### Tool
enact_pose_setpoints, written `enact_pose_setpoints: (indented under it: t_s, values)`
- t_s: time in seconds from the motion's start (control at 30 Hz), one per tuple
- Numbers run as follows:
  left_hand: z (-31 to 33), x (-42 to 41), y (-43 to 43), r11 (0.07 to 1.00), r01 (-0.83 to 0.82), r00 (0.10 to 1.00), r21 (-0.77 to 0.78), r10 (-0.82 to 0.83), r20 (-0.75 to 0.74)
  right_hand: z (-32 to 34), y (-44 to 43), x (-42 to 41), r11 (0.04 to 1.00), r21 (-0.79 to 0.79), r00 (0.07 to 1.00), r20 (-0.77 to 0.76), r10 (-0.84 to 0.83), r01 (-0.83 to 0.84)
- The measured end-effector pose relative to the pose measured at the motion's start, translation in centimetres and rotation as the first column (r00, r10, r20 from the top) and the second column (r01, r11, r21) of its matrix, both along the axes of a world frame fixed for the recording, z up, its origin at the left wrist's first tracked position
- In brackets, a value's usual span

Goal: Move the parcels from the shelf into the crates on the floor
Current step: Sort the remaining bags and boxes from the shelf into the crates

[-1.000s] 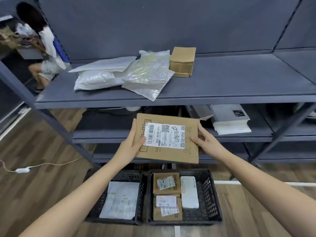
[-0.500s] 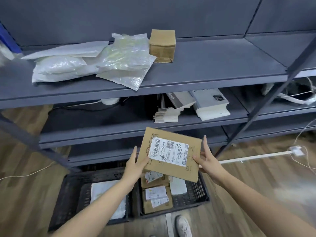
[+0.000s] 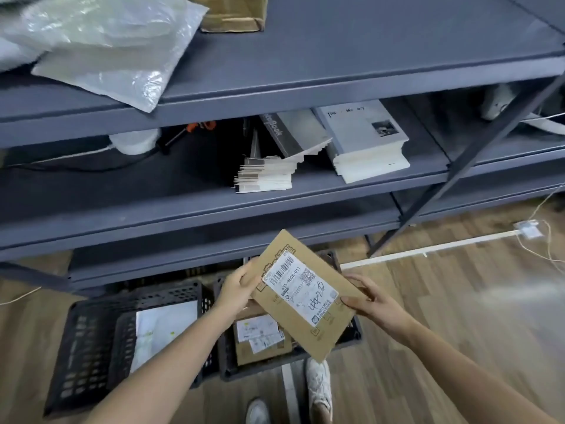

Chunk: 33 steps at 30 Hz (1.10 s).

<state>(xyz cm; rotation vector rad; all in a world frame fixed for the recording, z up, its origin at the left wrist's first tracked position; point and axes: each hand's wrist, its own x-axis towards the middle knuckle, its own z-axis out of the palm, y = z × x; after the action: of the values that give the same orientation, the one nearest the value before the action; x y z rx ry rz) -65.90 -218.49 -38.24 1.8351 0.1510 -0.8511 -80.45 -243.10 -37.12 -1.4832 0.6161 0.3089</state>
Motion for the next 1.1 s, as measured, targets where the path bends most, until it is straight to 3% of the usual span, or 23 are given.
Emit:
enact_pose_setpoints:
  t_s: [0.13, 0.3, 0.47, 0.8, 0.97, 1.1]
  values:
    - [-4.3, -0.1, -3.5, 0.992, -0.046, 0.999, 0.120, 0.042, 0.029, -5.7, -1.3, -0.5, 0.991, 0.059, 0.986, -0.105, 0.129, -0.123]
    - [-12.9, -3.1, -7.1, 0.905, 0.326, 0.939, 0.274, -0.343, 0.017, -15.1, -1.3, -1.8, 0.999, 0.043, 0.980, -0.196, 0.019, -0.011]
    - [-21.7, -5.8, -10.1, 0.776, 0.499, 0.855, 0.386, -0.512, -0.077, -23.3, -1.9, -2.1, 0.994, 0.061, 0.970, -0.234, -0.071, 0.088]
    - [-36.2, -3.8, -11.8, 0.623, 0.565, 0.757, 0.540, -0.653, -0.038, -39.3, -2.2, 0.5, 0.992, -0.034, 0.953, -0.274, -0.127, 0.123]
    - [-39.3, -2.6, -12.8, 0.501, 0.602, 0.718, 0.622, -0.680, -0.147, -44.2, -1.1, 3.3, 0.974, -0.087, 0.925, -0.305, -0.225, 0.209]
    - [-39.7, -2.3, -13.2, 0.367, 0.519, 0.608, 0.772, -0.793, -0.032, -45.5, 0.1, 5.3, 0.971, -0.236, 0.921, -0.367, -0.127, 0.040]
